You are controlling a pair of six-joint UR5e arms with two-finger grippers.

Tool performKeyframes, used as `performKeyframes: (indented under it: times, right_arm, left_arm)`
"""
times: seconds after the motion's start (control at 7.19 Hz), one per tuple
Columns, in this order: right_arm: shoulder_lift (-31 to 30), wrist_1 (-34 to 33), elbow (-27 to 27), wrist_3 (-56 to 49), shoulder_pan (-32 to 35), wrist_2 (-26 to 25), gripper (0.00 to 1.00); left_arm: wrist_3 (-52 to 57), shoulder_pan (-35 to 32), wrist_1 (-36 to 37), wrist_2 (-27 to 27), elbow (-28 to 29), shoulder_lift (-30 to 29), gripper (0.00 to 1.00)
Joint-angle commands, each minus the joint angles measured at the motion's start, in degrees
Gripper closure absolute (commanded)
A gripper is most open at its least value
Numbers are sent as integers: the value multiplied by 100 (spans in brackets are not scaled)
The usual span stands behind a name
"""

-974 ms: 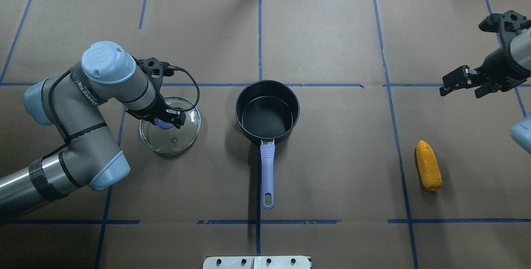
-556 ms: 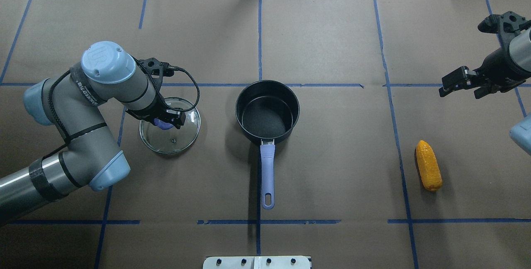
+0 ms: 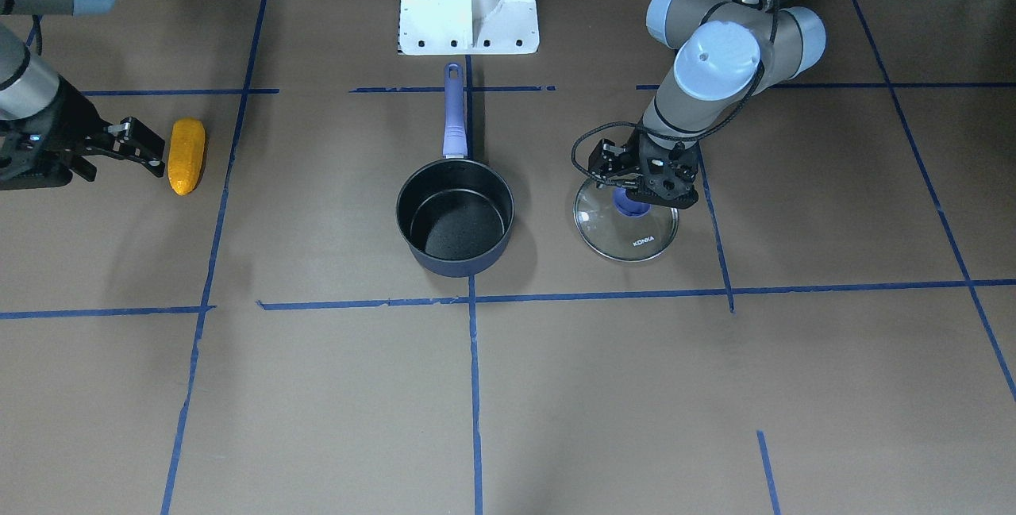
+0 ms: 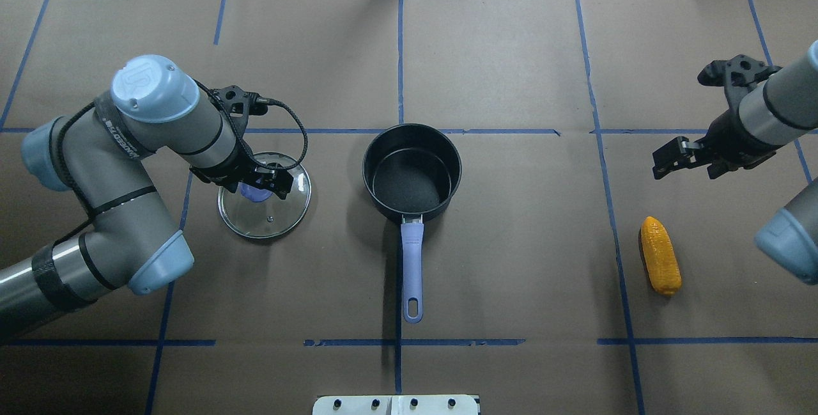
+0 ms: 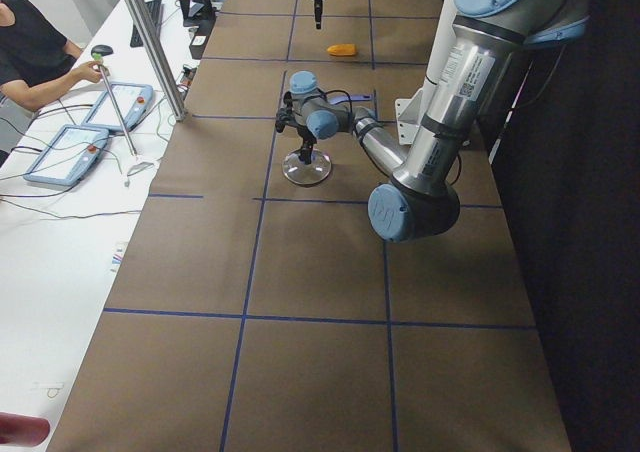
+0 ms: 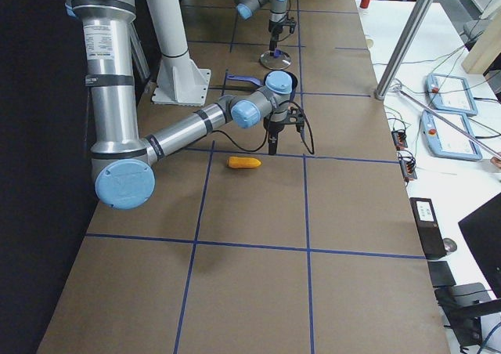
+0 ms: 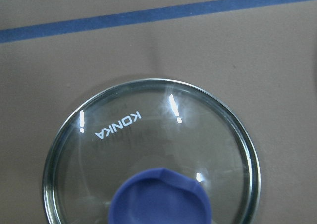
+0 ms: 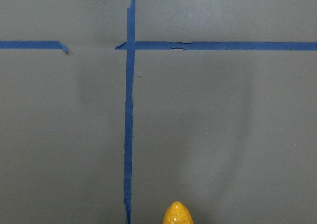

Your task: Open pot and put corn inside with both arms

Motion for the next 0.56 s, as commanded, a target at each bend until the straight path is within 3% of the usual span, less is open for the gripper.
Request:
performKeyframes:
  times: [0.0, 0.14, 0.42]
  right_arm:
    - [-19, 1, 9, 403, -531, -410, 0]
    - [-185, 375, 18, 727, -812, -490, 0]
    - [-1113, 1999, -17, 1301, -1340, -859, 0]
  left_arm:
    - [-37, -276, 112, -369, -241, 6, 0]
    - [-37, -303, 435, -405, -399, -12, 0]
    - [-28, -356, 762, -414, -619, -30, 0]
